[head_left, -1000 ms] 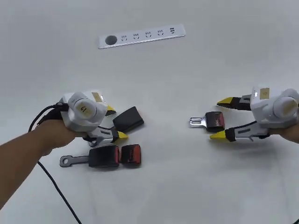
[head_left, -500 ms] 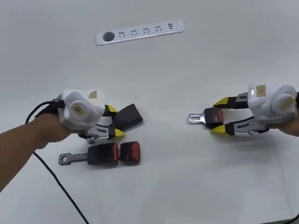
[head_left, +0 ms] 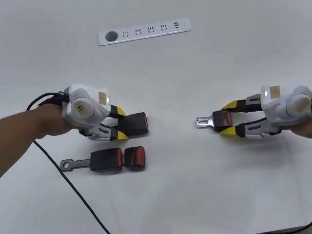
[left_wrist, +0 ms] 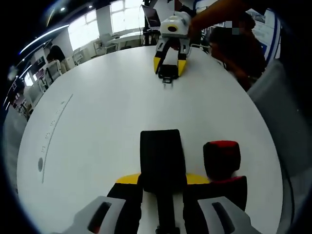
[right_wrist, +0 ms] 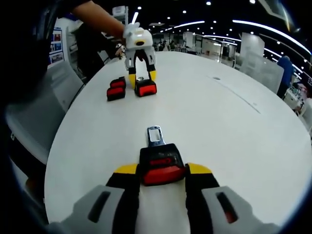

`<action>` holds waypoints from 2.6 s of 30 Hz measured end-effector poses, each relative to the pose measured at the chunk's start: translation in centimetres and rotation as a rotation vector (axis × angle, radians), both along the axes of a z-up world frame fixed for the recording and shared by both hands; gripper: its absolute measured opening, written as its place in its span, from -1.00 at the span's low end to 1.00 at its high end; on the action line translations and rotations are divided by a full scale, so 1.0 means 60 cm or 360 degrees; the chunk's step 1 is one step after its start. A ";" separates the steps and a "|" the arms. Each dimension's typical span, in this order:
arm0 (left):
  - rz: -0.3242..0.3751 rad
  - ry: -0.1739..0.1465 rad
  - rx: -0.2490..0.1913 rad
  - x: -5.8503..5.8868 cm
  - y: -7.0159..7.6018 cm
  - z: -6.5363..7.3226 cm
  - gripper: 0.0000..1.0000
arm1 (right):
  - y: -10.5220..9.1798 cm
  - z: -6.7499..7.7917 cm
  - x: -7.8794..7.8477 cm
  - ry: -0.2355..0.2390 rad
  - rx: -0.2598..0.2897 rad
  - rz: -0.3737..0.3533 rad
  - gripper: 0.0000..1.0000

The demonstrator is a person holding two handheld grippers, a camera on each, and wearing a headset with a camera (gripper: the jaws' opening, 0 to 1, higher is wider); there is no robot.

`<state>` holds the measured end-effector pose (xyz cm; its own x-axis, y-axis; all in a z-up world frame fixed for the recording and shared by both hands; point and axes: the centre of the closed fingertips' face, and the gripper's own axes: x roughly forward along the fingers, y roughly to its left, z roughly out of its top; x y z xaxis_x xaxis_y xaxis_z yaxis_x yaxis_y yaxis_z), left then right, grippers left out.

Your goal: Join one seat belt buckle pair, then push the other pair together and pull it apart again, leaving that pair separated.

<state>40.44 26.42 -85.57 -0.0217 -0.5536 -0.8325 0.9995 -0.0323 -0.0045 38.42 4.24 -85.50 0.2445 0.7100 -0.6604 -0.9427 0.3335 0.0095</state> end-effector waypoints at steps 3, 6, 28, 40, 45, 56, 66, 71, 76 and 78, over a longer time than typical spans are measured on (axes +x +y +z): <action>-0.0007 0.0000 0.0002 0.000 0.000 0.000 -0.34 | 0.001 0.000 0.001 -0.0001 0.0033 -0.0022 -0.26; -0.0010 -0.0001 0.0003 0.000 -0.001 0.000 -0.34 | 0.003 0.001 0.002 -0.0009 0.0039 -0.0026 -0.26; -0.0037 0.0001 0.0021 -0.001 -0.001 -0.001 -0.34 | 0.047 0.001 0.006 -0.0028 0.0117 0.0020 -0.26; -0.0046 -0.0002 0.0028 -0.002 -0.001 -0.001 -0.34 | 0.098 -0.002 0.016 -0.0035 0.0161 0.0023 -0.26; -0.0050 -0.0001 0.0028 -0.002 -0.001 -0.002 -0.34 | 0.119 -0.003 0.019 -0.0040 0.0165 0.0035 -0.26; -0.0061 -0.0001 0.0031 -0.002 -0.001 -0.001 -0.34 | 0.160 -0.001 0.031 -0.0045 0.0199 0.0045 -0.25; -0.0074 0.0001 0.0037 -0.002 -0.001 -0.002 -0.34 | 0.203 -0.001 0.035 -0.0039 0.0185 0.0091 -0.25; -0.0079 -0.0001 0.0041 -0.002 -0.002 -0.002 -0.34 | 0.214 -0.001 0.031 -0.0036 0.0170 0.0116 -0.26; -0.0081 0.0000 0.0039 -0.002 -0.002 -0.002 -0.34 | 0.224 -0.002 0.028 -0.0020 0.0172 0.0123 -0.26; -0.0084 -0.0001 0.0041 -0.002 -0.002 -0.002 -0.34 | 0.231 -0.004 0.027 -0.0025 0.0170 0.0134 -0.26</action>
<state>40.34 26.29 -85.70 -0.0496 -0.5301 -0.8465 0.9964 -0.0848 -0.0053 40.04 18.08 -85.71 0.1908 0.7947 -0.5763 -0.9677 0.2509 0.0256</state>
